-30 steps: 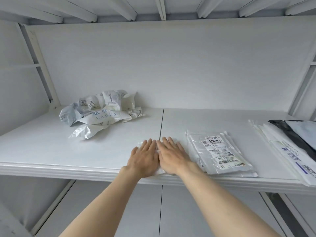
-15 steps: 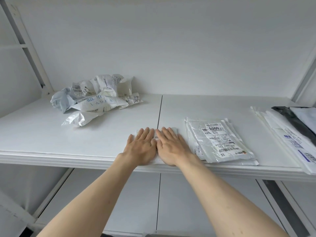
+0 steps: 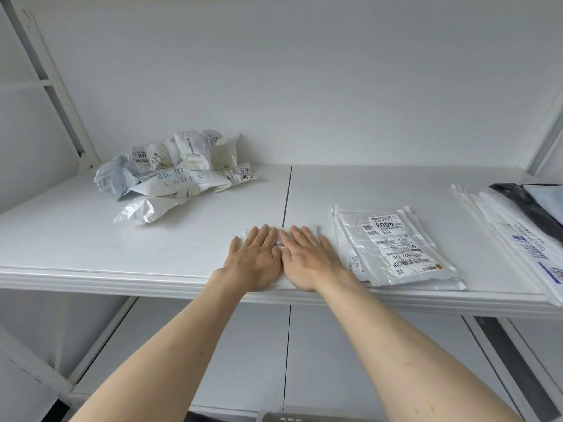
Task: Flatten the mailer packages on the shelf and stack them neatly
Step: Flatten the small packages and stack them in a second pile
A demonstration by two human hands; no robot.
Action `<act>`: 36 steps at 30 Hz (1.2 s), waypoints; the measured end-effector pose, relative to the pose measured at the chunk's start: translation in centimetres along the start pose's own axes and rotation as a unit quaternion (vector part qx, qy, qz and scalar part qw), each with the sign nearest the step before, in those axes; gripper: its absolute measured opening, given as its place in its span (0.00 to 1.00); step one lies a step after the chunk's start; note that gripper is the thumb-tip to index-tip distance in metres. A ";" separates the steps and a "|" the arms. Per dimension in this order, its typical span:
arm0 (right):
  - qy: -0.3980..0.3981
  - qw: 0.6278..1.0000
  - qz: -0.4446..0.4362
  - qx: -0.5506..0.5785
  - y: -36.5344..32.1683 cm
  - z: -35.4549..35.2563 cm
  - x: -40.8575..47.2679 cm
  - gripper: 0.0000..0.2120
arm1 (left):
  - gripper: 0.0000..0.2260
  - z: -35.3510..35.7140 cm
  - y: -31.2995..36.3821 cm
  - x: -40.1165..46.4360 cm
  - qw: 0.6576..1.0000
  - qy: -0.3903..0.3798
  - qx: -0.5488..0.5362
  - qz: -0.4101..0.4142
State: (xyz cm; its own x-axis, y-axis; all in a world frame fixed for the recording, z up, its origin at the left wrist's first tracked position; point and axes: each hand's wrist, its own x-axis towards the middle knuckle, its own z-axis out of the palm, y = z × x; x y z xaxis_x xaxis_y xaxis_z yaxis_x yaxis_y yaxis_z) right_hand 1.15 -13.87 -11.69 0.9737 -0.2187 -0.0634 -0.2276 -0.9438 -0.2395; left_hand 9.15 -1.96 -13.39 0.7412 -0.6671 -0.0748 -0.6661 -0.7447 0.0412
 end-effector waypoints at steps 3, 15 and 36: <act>-0.005 1.000 0.000 -0.004 -0.1 -0.1 -0.1 0.26 | 0.26 0.1 -0.1 0.1 1.000 0.000 0.005 0.003; -0.074 0.996 0.015 -0.042 -0.5 -1.5 0.1 0.25 | 0.26 -0.3 0.3 -0.4 1.000 -0.004 -0.007 -0.018; -0.047 0.982 0.182 0.032 9.2 -7.4 -9.1 0.58 | 0.35 -2.3 3.6 -3.6 0.913 0.206 -0.302 -0.181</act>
State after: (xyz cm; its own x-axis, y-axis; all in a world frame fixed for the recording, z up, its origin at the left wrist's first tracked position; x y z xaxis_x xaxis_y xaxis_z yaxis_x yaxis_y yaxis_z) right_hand -9.75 -22.42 -6.20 0.8234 -0.5122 -0.2442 -0.5634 -0.7894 -0.2440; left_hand 4.27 -2.34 -10.71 0.9547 -0.2344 0.1836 -0.2971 -0.7099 0.6385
